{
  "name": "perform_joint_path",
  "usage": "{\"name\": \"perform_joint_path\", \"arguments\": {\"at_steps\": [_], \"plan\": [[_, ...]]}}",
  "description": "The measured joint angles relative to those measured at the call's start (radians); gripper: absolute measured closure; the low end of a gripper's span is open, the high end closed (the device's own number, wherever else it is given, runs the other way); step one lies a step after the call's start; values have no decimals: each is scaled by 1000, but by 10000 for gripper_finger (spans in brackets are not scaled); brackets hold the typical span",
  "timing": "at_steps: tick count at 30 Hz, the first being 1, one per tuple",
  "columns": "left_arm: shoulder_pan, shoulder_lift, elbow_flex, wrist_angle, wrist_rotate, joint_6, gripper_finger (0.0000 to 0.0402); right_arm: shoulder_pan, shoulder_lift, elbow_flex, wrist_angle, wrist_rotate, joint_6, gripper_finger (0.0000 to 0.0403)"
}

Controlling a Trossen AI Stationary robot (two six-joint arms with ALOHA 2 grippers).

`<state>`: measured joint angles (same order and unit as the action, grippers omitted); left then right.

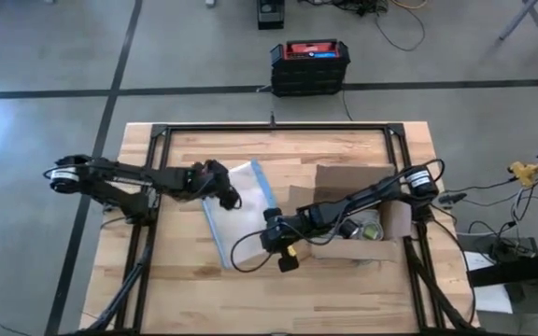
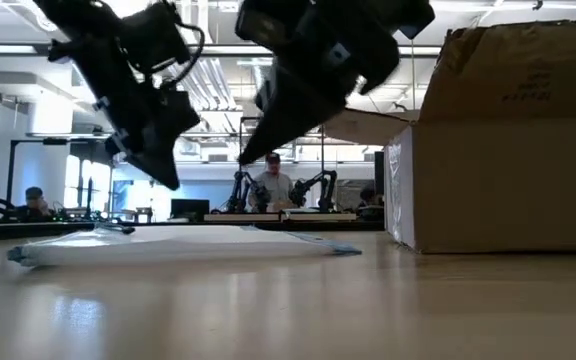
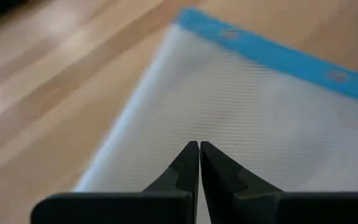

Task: Pack items into zip bag
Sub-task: Open the blue transparent zip bag

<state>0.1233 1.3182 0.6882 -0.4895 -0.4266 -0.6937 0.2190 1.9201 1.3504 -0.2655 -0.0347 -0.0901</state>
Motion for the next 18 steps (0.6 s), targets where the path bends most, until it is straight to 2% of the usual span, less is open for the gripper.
{"name": "perform_joint_path", "arguments": {"at_steps": [2, 7, 10, 14, 18], "plan": [[31, 29, -19, -80, 15, -30, 401, 10, 20, 13, 9, 6, 0, 403], [97, 115, -95, -67, 53, -72, 401, 31, 87, 58, -21, 12, -15, 403], [105, 147, -110, -71, 78, -131, 401, 36, 142, 114, -109, 29, -29, 403], [62, 143, -112, -110, 112, -202, 401, 33, 208, 197, -226, 180, -67, 403], [1, 95, -84, -222, 239, -256, 401, 1, 260, 262, -301, 317, -95, 403]]}}
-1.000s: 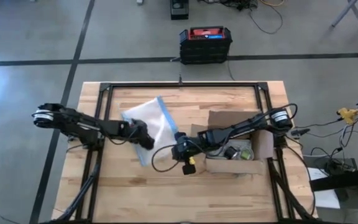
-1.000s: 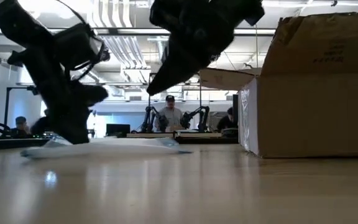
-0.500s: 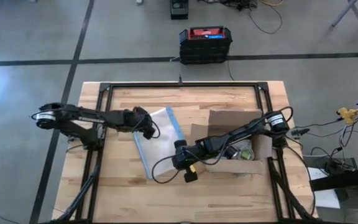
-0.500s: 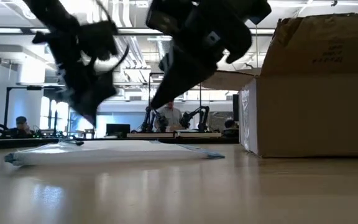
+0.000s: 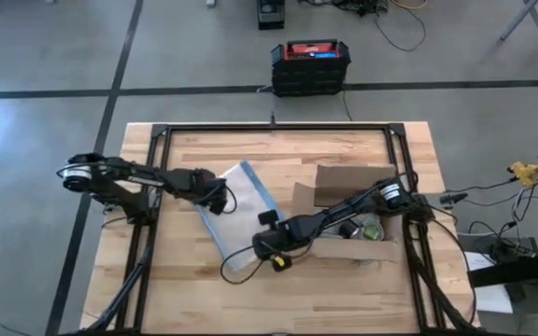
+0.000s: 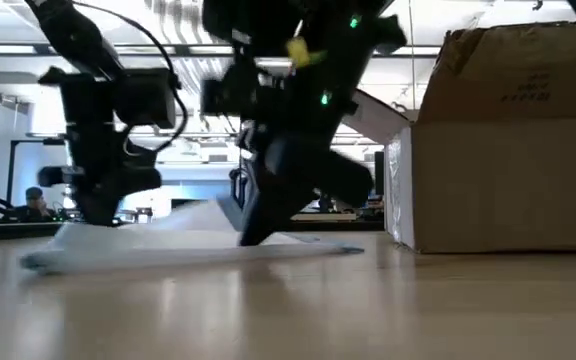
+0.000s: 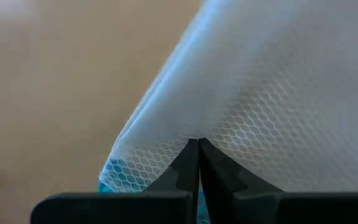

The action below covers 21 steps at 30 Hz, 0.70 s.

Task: Pack items into zip bag
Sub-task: Open the blue transparent zip bag

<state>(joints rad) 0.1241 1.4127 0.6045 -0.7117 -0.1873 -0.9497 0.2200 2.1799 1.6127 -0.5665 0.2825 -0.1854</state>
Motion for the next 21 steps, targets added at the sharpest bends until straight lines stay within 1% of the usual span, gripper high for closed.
{"name": "perform_joint_path", "arguments": {"at_steps": [2, 3, 5, 6, 7, 8, 10, 11, 13, 15, 17, 18, 19, 21], "plan": [[-34, -33, 11, -49, 88, -6, 401, -25, 16, 27, 3, 77, -17, 403], [-55, -37, 17, -76, 135, -10, 401, -35, 18, 31, -18, 138, -17, 403], [-100, -62, 20, -70, 181, -10, 401, -56, 18, 48, -83, 284, -18, 403], [-126, -76, 20, -62, 192, -10, 401, -63, 18, 61, -89, 332, -21, 403], [-154, -84, 20, -63, 202, -11, 401, -67, 9, 71, -93, 354, -22, 403], [-183, -85, 18, -66, 220, -14, 401, -69, -10, 71, -111, 353, -24, 403], [-241, -97, 15, -76, 239, -31, 401, -68, -36, 85, -121, 305, -35, 403], [-269, -110, 16, -88, 245, -44, 401, -68, -53, 88, -103, 251, -35, 403], [-322, -119, 18, -89, 276, -58, 401, -57, -86, 86, -103, 128, -21, 403], [-380, -129, 18, -74, 273, -41, 401, -50, -105, 84, -75, -30, -16, 403], [-437, -143, 18, -45, 233, -8, 401, -32, -125, 70, -46, -167, -5, 403], [-470, -143, 18, -10, 211, 16, 401, -21, -127, 66, -42, -205, 10, 403], [-500, -145, 17, 14, 177, 27, 401, -10, -123, 63, -26, -233, 14, 403], [-551, -142, 9, -6, 112, 33, 401, 15, -113, 60, 2, -235, 17, 403]]}}
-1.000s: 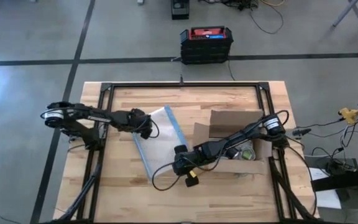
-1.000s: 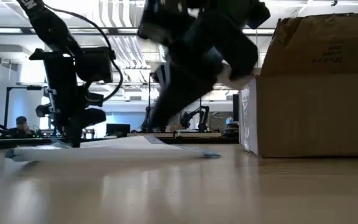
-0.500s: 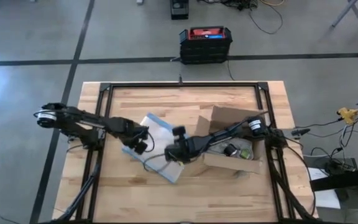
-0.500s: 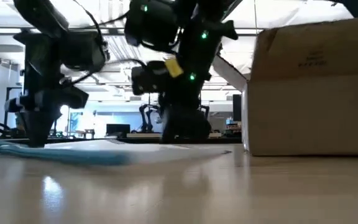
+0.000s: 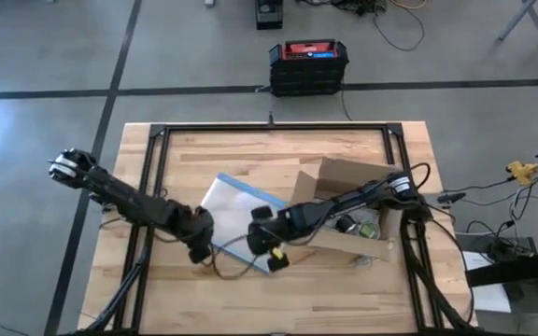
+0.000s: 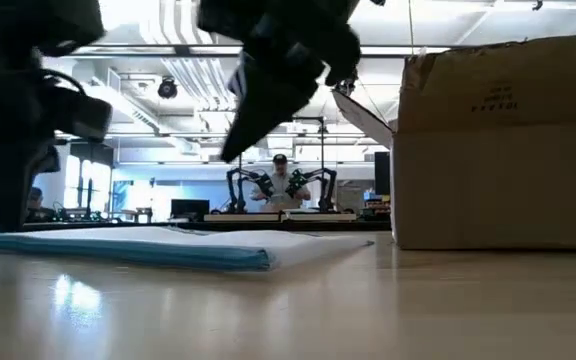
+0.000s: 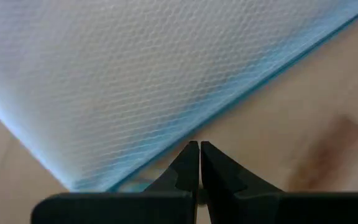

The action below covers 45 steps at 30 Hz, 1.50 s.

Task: Pack items into zip bag
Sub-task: Open the blue transparent zip bag

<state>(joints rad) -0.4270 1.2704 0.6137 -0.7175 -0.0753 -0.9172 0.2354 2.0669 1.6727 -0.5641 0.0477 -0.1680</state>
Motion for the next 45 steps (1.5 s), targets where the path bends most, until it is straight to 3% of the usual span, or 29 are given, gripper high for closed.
{"name": "perform_joint_path", "arguments": {"at_steps": [7, 13, 18, 22, 26, 28, 32, 34, 37, 40, 45], "plan": [[-96, 61, -22, 72, -128, -56, 402, 71, 57, -21, 28, 4, 41, 403], [-108, 118, -62, 155, -386, -80, 402, 98, 121, -24, 26, 2, 112, 403], [-122, 167, -68, 203, -367, -117, 402, 94, 127, -22, -54, 96, 162, 403], [-154, 185, -62, 221, -319, -224, 402, 72, 127, -25, -109, 316, 113, 403], [-250, 151, 14, 226, -213, -206, 402, 56, 119, -19, -193, 530, 105, 403], [-295, 113, 75, 204, -300, -136, 401, 62, 101, -15, -205, 525, 112, 403], [-321, 63, 128, 126, -645, -35, 401, 72, 68, -14, -175, 419, 126, 403], [-281, 33, 140, 112, -737, -13, 401, 71, 57, -15, -154, 323, 133, 403], [-152, 10, 108, 41, -766, -8, 402, 76, 52, -14, -81, 171, 133, 403], [28, -5, 61, 42, -688, 27, 402, 81, 54, -14, -50, 88, 134, 403], [362, 3, -29, 70, -551, 121, 402, 107, 54, -10, -27, 75, 135, 403]]}}
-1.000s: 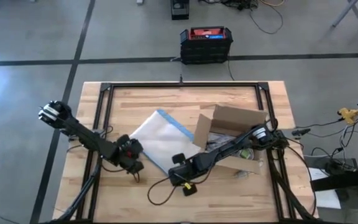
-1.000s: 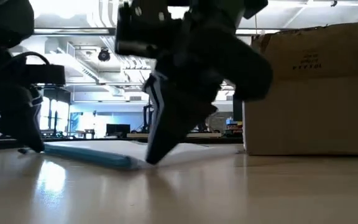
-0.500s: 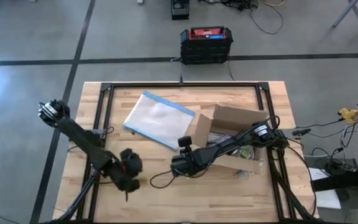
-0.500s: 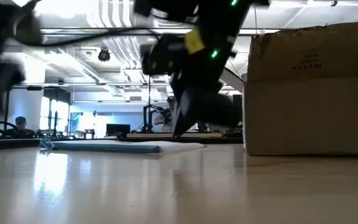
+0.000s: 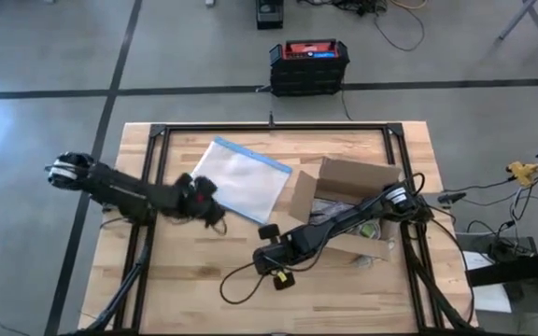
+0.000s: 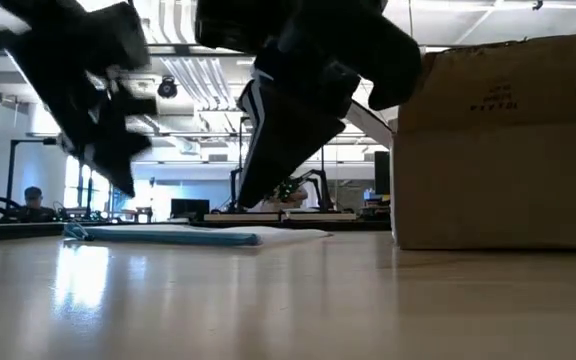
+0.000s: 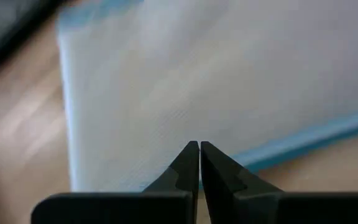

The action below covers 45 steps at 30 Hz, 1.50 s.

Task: Pack items into zip bag
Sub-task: Open the blue transparent zip bag

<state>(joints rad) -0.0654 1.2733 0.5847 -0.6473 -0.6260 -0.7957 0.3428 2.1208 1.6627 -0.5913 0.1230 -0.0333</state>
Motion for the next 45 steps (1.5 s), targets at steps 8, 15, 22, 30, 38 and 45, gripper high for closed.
{"name": "perform_joint_path", "arguments": {"at_steps": [8, 15, 22, 30, 38, 45], "plan": [[394, 67, -57, 91, 213, 98, 402, 37, -2, 0, -9, -3, 61, 403], [377, 85, -79, -7, 308, -6, 401, 55, -35, 1, -65, 4, 79, 403], [97, 32, -67, -114, 477, -290, 401, 59, -41, -1, -79, 11, 69, 403], [-330, 16, 53, -91, 613, -457, 401, 75, -42, -8, -76, 47, 52, 403], [-640, 24, 210, -87, 431, -424, 401, 85, -42, -8, 16, 80, -6, 403], [-791, 35, 283, -246, 241, -520, 401, 70, -41, -54, 262, 88, 7, 403]]}}
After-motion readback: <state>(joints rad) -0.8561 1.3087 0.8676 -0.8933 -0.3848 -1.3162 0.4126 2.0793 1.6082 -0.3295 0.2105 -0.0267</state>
